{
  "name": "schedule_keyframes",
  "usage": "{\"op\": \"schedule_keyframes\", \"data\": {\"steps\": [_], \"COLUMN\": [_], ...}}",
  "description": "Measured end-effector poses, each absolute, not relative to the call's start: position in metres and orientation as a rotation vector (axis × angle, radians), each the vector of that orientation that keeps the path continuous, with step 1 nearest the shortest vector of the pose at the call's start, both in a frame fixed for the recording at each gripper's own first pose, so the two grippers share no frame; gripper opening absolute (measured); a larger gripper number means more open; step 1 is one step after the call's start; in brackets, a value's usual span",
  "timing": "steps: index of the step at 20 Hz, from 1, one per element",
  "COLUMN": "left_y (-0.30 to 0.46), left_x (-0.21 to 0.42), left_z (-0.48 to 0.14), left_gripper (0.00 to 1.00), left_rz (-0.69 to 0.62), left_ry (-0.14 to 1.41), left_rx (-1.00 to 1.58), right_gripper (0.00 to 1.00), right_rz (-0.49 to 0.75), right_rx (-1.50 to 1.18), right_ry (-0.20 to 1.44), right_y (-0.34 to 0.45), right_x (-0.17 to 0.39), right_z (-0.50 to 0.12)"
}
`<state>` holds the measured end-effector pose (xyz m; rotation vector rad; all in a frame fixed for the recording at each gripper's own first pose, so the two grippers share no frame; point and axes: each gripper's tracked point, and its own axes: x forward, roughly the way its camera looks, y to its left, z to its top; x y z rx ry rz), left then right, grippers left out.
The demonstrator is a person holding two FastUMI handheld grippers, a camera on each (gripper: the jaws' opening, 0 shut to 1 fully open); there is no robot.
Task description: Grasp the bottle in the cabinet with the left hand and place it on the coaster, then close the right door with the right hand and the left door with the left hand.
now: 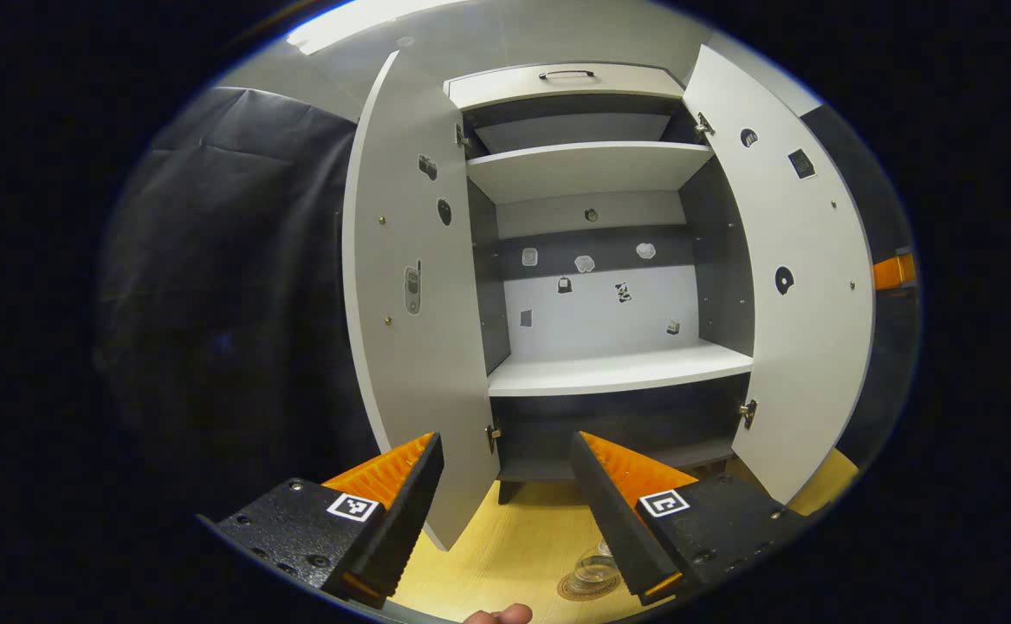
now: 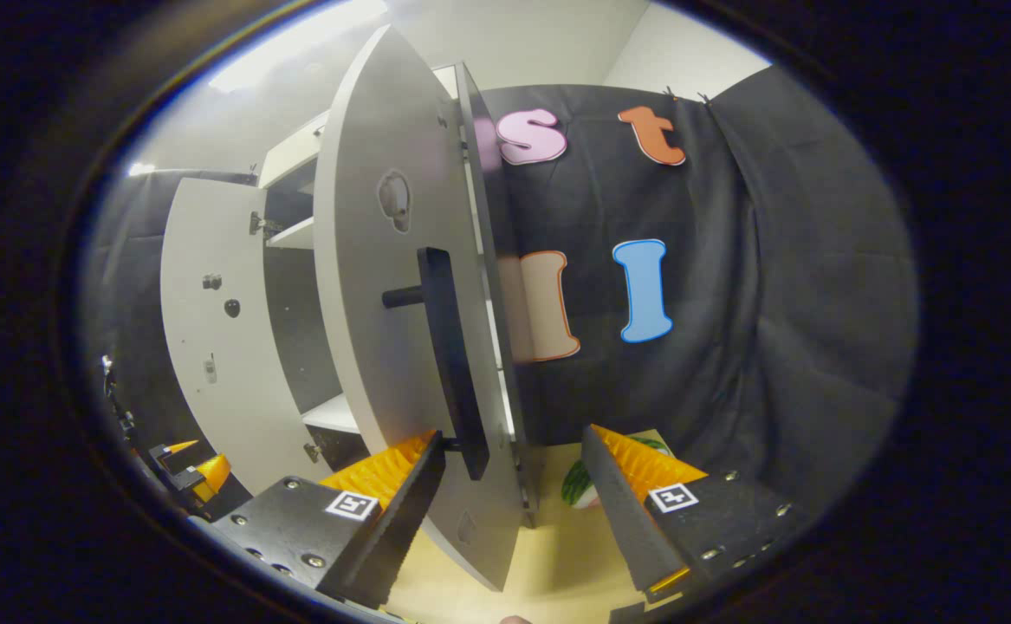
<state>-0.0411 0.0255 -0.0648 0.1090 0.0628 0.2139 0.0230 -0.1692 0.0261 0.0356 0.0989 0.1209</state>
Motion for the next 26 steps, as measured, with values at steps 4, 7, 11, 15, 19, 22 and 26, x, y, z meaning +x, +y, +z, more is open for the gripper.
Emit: {"op": "schedule_keyframes", "data": {"steps": [4, 7, 11, 15, 19, 22, 26], "left_y": [0.028, 0.036, 0.057, 0.078, 0.097, 0.112, 0.135], "left_x": [-0.04, -0.042, -0.045, -0.048, -0.052, -0.054, -0.058], "left_z": [-0.063, -0.064, -0.071, -0.077, -0.077, -0.075, -0.072], "left_gripper": [0.94, 0.94, 0.94, 0.94, 0.94, 0.94, 0.94], "left_rz": [0.206, 0.216, 0.247, 0.281, 0.308, 0.325, 0.352], "left_ry": [0.053, 0.058, 0.078, 0.096, 0.096, 0.093, 0.09], "left_rx": [0.091, 0.094, 0.071, 0.05, 0.047, 0.035, 0.027], "right_gripper": [0.98, 0.98, 0.98, 0.98, 1.0, 1.0, 0.97], "right_rz": [0.175, 0.227, 0.268, 0.275, 0.288, 0.293, 0.284], "right_rx": [0.024, 0.023, 0.022, 0.012, 0.003, -0.013, -0.068], "right_ry": [0.101, 0.095, 0.081, 0.059, 0.054, 0.048, 0.036], "right_y": [-0.142, -0.114, -0.082, -0.062, -0.033, -0.008, 0.023], "right_x": [0.025, 0.03, 0.041, 0.049, 0.066, 0.085, 0.111], "right_z": [0.021, 0.019, 0.015, 0.014, 0.01, 0.006, 0.005]}}
